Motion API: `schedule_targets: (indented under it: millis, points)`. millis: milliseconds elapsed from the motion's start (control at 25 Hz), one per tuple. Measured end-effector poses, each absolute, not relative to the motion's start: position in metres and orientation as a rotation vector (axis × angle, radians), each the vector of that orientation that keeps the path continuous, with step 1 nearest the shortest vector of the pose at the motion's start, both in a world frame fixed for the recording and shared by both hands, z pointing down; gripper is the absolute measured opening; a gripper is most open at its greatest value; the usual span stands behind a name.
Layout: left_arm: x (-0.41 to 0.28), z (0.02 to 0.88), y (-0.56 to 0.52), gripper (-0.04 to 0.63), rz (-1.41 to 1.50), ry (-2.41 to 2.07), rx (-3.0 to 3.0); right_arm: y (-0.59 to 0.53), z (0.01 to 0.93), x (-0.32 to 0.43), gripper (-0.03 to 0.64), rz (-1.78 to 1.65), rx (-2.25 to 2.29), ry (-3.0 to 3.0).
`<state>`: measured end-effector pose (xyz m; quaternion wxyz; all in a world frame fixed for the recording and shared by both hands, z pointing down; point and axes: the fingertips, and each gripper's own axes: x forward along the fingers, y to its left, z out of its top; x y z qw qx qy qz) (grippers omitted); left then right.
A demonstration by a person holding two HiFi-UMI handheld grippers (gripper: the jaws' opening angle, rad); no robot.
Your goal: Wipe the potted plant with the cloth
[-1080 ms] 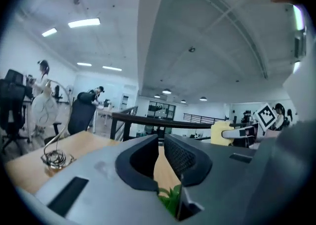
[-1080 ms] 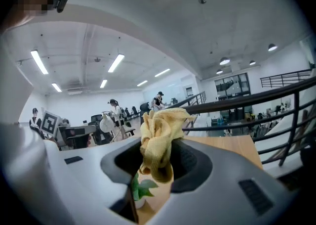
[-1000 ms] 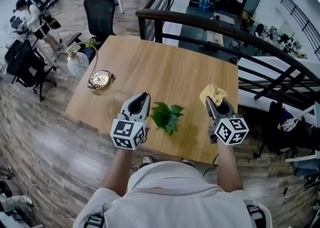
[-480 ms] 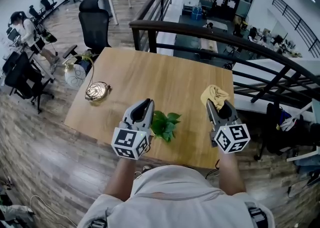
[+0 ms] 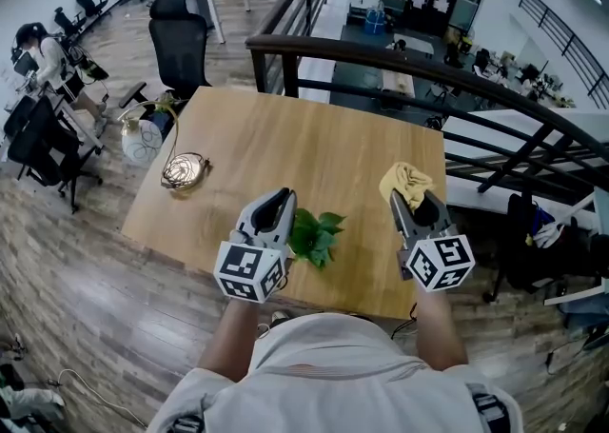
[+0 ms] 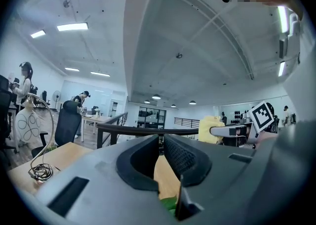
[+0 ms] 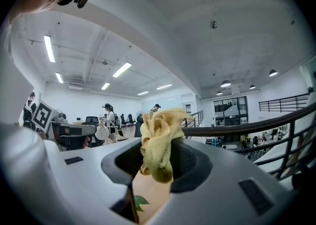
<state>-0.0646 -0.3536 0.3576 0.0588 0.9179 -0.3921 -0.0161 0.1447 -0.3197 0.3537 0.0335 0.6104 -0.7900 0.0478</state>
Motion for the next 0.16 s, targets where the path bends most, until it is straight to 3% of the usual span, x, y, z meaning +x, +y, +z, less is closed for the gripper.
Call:
schedule_targets:
  millis: [160]
  points:
    - [-0.0657,0.3591,-0.3532,0.040,-0.043,-1.172,2.776,-0.3195,0.3568,0.1416,0.193,0.168,1.874,-2.425]
